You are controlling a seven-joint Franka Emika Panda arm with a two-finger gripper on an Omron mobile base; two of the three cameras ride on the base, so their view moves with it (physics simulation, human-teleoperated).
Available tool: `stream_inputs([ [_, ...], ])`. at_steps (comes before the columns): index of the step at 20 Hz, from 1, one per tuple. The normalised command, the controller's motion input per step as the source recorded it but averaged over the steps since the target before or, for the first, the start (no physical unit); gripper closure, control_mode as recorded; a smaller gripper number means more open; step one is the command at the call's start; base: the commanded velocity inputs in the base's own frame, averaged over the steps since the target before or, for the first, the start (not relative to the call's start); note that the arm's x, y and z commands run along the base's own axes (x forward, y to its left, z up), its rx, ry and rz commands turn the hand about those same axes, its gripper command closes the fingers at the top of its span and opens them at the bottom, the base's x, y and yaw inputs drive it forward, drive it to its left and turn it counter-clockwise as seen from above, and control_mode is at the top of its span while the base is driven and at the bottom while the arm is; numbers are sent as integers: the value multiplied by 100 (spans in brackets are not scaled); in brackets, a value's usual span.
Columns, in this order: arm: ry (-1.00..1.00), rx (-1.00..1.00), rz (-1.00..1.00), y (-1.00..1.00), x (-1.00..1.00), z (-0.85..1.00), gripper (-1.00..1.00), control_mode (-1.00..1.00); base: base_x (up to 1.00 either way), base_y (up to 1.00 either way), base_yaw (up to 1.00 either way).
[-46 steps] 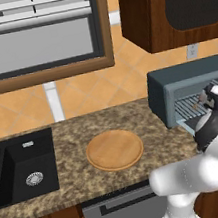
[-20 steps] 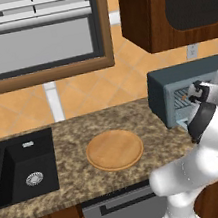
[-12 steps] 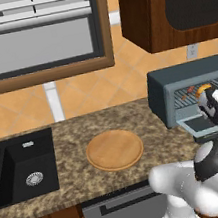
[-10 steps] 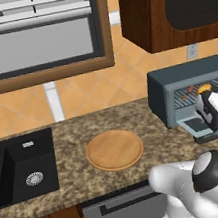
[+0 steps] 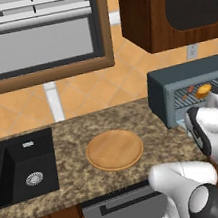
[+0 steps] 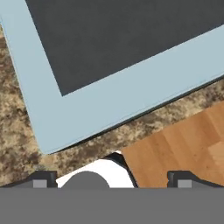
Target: Pick up the kebab skewer and baguette bread, and place them inside the toaster oven. Close the toaster oven door and start by setting the timer.
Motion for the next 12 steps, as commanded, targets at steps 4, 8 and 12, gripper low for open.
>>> stream_inputs([
  [4, 2, -4, 33, 0, 27, -36, -100, -100, 0, 0, 0],
  [8, 0, 0, 9, -10, 5, -24, -100, -100, 0, 0, 0],
  [12, 0, -3, 0, -18, 0, -28, -100, -100, 0, 0, 0],
])
